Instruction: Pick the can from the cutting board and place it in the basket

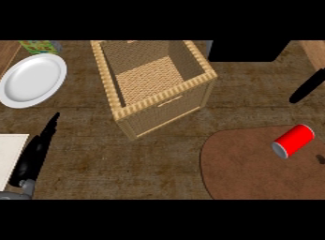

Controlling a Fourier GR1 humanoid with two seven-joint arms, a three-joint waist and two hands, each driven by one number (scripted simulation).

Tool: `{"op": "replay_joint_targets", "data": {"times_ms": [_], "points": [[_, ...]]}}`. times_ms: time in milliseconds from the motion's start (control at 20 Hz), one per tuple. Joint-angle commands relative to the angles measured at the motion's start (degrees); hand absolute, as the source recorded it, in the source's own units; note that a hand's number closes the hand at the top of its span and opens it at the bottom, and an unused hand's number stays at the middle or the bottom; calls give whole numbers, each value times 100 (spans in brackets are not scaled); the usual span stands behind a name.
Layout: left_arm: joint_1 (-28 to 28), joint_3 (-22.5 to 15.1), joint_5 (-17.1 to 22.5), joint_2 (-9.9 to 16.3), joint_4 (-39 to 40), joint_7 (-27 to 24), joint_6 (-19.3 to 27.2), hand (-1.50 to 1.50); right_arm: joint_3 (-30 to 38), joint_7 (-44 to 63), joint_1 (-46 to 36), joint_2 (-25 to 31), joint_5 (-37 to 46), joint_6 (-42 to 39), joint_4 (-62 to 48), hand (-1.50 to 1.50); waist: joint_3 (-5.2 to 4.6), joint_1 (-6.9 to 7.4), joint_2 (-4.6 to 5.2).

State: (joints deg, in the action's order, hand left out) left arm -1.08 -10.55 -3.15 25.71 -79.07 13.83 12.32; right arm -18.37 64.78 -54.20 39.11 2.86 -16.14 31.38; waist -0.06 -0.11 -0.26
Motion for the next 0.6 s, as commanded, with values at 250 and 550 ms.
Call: {"op": "replay_joint_targets", "data": {"times_ms": [250,550], "points": [[-214,60,-143,-79,113,169,-163,0,119,882,-5,-338,85,-25,-195,-150,2,40,34],[-123,169,-91,-77,-100,203,-297,0,144,718,504,-487,84,62,-95,-150,3,7,13]]}}
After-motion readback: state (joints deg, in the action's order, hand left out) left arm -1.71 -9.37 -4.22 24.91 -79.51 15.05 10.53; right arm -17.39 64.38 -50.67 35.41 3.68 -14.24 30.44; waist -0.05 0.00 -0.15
